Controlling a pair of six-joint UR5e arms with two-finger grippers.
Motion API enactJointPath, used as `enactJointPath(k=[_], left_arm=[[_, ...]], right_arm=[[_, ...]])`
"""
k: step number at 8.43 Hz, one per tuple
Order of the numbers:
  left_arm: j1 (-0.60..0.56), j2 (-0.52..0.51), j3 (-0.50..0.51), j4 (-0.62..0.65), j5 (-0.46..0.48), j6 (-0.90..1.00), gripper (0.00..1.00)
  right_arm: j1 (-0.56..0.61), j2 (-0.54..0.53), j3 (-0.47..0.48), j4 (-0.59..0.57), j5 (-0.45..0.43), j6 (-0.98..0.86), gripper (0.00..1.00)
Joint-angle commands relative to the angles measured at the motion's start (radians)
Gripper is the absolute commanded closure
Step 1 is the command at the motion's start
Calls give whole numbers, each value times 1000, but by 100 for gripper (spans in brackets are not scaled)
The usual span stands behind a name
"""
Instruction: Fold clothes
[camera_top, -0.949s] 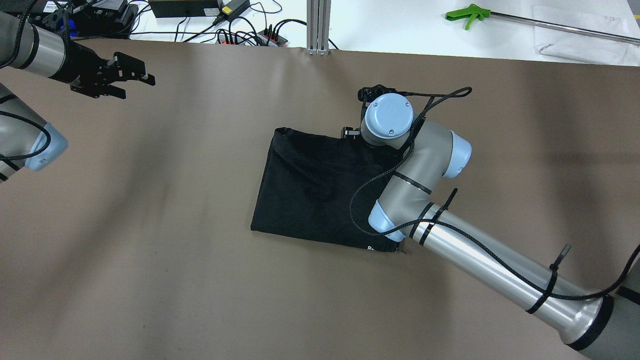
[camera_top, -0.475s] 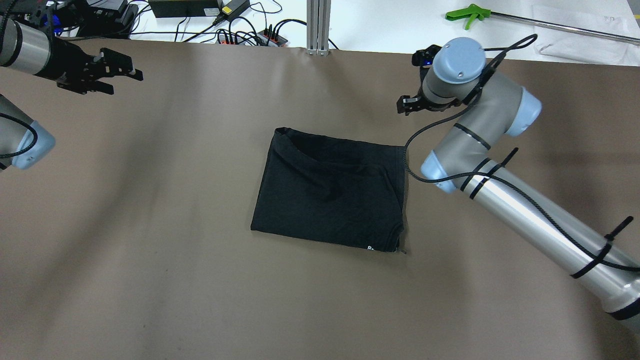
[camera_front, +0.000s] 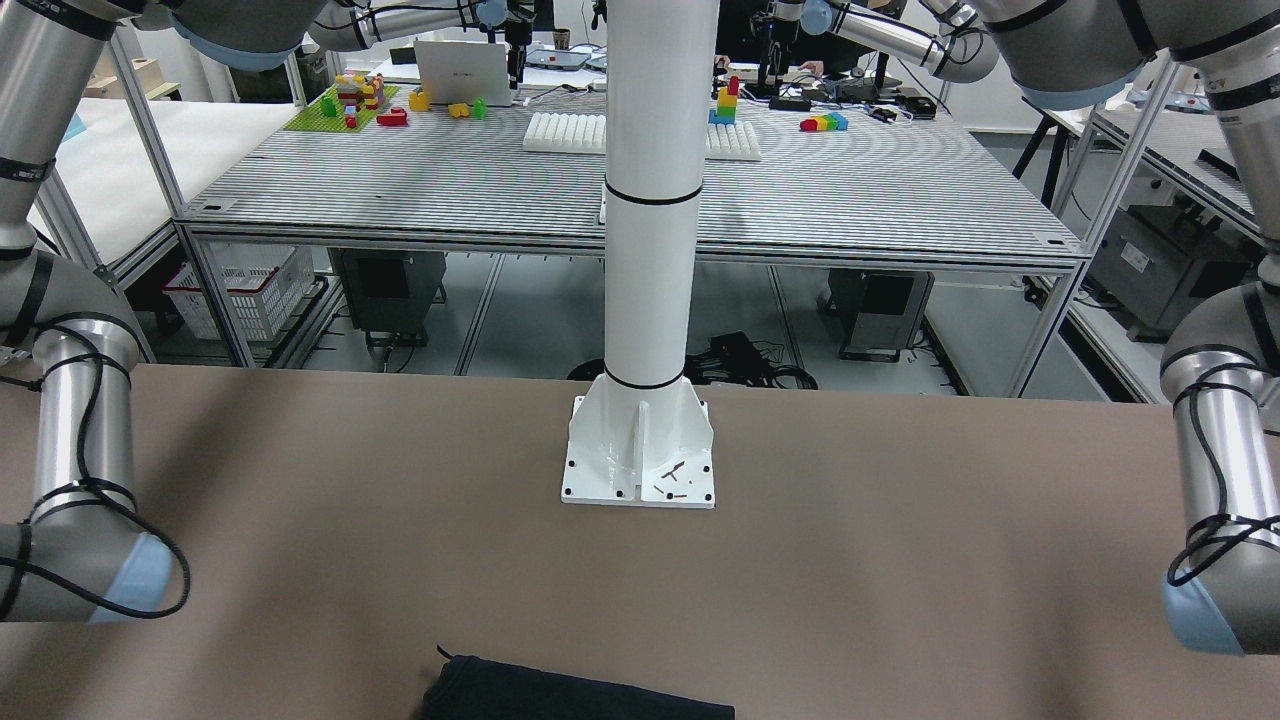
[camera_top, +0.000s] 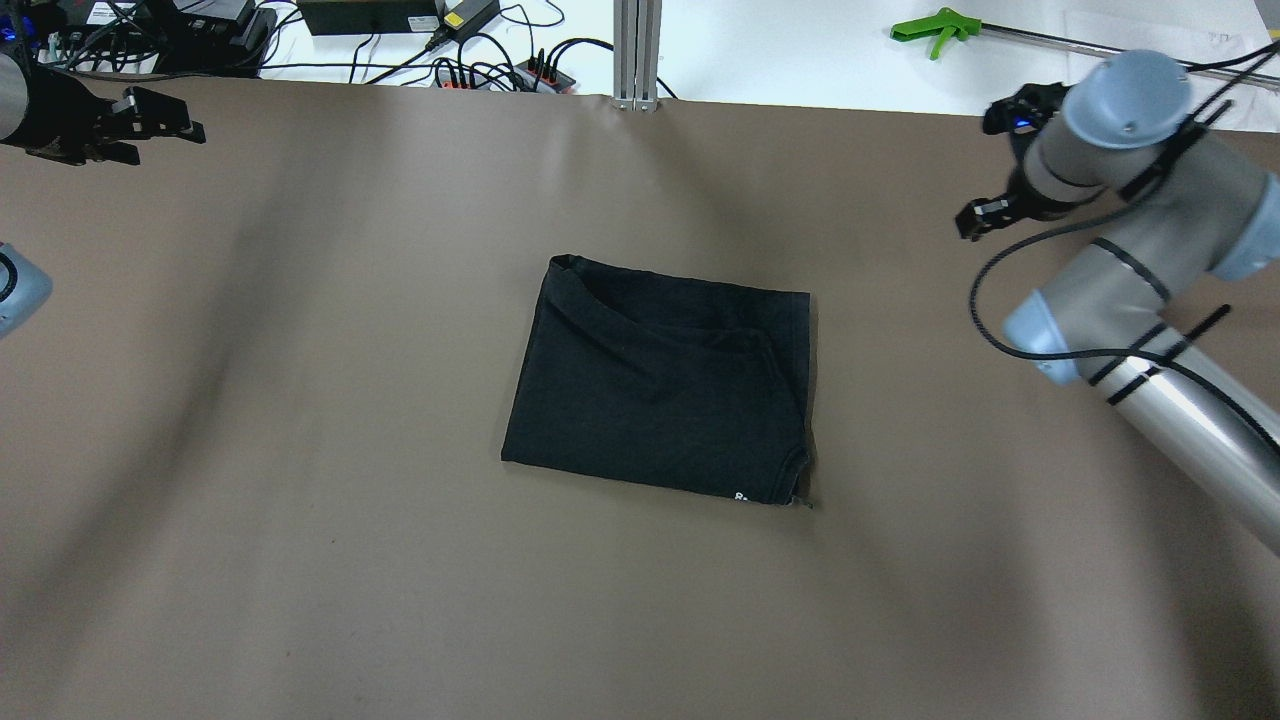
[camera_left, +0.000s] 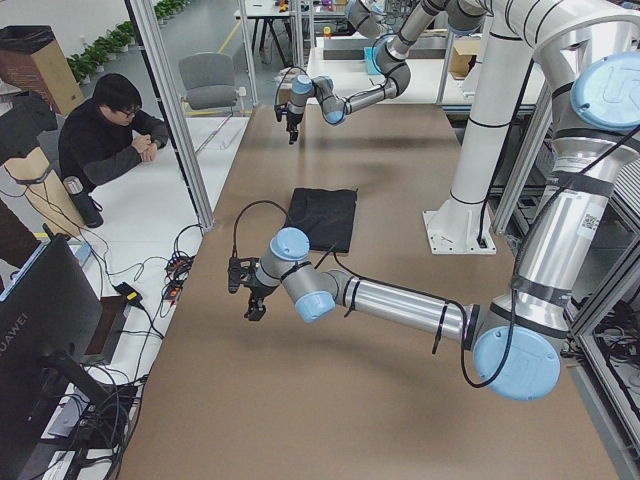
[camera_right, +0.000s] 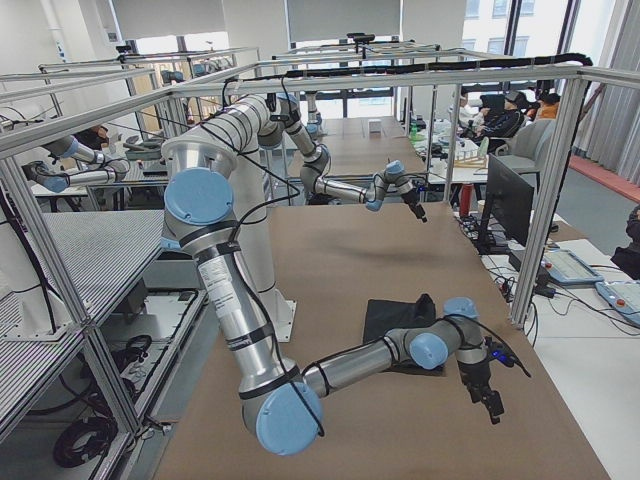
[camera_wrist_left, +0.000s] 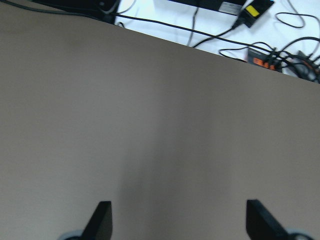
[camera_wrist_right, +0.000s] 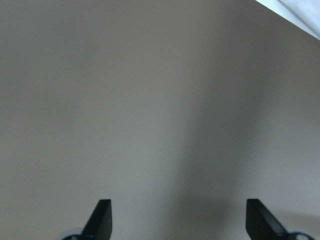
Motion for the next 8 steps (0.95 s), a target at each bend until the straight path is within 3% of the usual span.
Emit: enactJointPath(k=[1,4,8], left_arm=[[6,106,-159,297,232,318,6],[-29,194,-359,583,430,614,6],[-39,288,-445,583,474,644,6]], right_arm=[[156,-174,33,-14,-13,-202,6],[378,-255,38,-17,-27,-612,6],[437,-299,65,-14,-21,-663,6]])
